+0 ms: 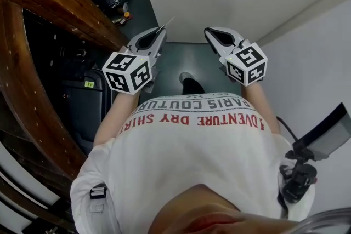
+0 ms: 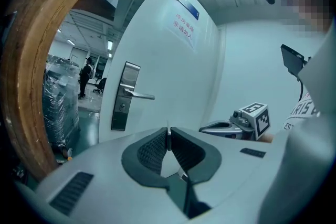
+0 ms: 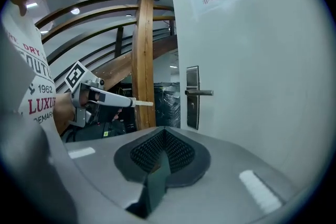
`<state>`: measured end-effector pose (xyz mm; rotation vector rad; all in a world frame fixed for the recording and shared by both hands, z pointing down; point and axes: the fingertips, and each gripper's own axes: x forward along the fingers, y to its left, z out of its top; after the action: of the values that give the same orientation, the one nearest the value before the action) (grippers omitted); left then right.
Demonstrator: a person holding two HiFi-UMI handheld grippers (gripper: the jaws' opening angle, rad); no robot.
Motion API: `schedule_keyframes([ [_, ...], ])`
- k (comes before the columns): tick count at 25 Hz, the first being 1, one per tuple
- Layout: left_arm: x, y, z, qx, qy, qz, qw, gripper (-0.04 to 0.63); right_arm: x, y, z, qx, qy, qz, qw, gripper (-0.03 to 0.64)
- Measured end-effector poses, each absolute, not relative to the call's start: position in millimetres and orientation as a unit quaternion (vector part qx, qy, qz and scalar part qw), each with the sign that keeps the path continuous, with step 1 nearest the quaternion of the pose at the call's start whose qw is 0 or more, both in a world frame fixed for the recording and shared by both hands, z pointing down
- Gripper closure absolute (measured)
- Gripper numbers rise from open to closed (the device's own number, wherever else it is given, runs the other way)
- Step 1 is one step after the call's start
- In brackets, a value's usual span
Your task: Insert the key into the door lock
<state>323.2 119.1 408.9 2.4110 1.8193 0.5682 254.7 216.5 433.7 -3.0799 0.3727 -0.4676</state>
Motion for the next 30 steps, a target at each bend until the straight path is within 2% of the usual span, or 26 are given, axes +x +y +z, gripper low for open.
schedule_keyframes([
  [8, 384.9, 161.5, 417.0, 0.792, 0.575, 0.199, 0.042, 0.572, 337.7, 276.3, 436.5, -0.98, 0.123, -0.157, -0.005, 0.615],
  [13, 417.8, 170.7, 416.9, 0.798, 0.565, 0.204, 0.051, 0.572, 395.6, 304.0, 402.4, -0.984, 0.12, -0.118, -0.063, 0.614],
  [20, 443.2, 174.0, 432.6, 0.799, 0.556, 0.221, 0.064, 0.572, 451.2, 314.2, 384.2, -0.973, 0.143, -0.097, -0.151, 0.463],
  [24, 450.3, 177.3, 439.4, 0.798, 0.553, 0.23, 0.071, 0.572, 470.0, 316.8, 387.9, -0.967, 0.14, -0.105, -0.184, 0.451],
  [30, 450.2, 182.2, 440.8, 0.797, 0.554, 0.23, 0.072, 0.572, 477.9, 321.9, 395.3, -0.972, 0.143, -0.109, -0.152, 0.453],
])
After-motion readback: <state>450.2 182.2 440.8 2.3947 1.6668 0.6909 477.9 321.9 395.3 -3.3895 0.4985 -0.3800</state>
